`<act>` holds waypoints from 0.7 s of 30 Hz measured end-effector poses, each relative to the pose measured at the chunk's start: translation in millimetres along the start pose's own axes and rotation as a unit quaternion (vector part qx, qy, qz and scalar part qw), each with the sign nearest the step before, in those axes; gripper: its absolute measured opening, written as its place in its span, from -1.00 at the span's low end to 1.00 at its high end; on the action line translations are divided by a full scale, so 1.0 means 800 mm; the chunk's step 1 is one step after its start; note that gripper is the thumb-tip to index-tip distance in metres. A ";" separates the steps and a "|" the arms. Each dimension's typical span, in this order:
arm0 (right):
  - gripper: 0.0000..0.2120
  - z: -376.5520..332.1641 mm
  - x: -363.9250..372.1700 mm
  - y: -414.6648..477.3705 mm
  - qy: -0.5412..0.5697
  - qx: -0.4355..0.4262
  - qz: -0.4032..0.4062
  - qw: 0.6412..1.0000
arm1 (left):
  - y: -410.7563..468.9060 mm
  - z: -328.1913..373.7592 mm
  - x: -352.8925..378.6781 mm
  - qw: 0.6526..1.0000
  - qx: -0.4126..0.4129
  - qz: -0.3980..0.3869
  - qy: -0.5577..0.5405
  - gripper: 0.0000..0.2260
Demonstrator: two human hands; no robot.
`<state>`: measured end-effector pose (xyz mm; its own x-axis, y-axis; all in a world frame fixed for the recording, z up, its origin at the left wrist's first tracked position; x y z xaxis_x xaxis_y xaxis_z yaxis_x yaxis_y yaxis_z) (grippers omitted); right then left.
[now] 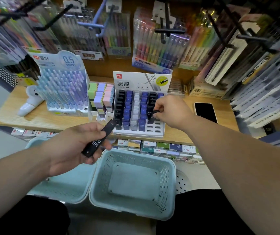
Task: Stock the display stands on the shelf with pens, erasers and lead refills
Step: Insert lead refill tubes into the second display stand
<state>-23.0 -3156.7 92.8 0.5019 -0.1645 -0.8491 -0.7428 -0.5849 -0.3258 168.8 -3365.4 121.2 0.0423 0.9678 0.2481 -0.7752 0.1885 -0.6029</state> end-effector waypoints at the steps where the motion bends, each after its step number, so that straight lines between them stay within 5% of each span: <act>1: -0.96 -0.001 0.000 0.000 0.001 -0.003 0.000 1.000 | -0.007 0.000 0.000 0.999 -0.008 0.001 0.037 -0.89; 8: -0.92 0.006 0.009 -0.002 0.053 -0.018 0.001 0.998 | 0.000 0.007 0.017 0.959 -0.049 0.064 0.272 -0.83; 16: -0.90 0.004 -0.008 0.019 0.042 -0.050 -0.017 0.998 | 0.066 0.033 0.062 0.902 0.088 0.111 0.409 -0.83; 21: -0.85 0.029 0.006 0.018 0.206 -0.046 -0.005 0.977 | 0.094 0.042 0.068 0.858 0.137 0.141 0.474 -0.84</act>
<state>-41.1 -3147.5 74.3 0.6592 -0.4529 -0.6002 -0.7030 -0.6546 -0.2782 91.5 -3304.4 115.2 0.2223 0.6942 -0.6846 -0.9524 0.0042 -0.3050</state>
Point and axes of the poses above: each hand's wrist, its own y-axis towards the middle knuckle, its own x-axis out of the palm, z = x × y, the point moved 4 cm from there along y, towards the middle knuckle, and after that the axes turned 13 degrees about -z, right-handed, at the moved point
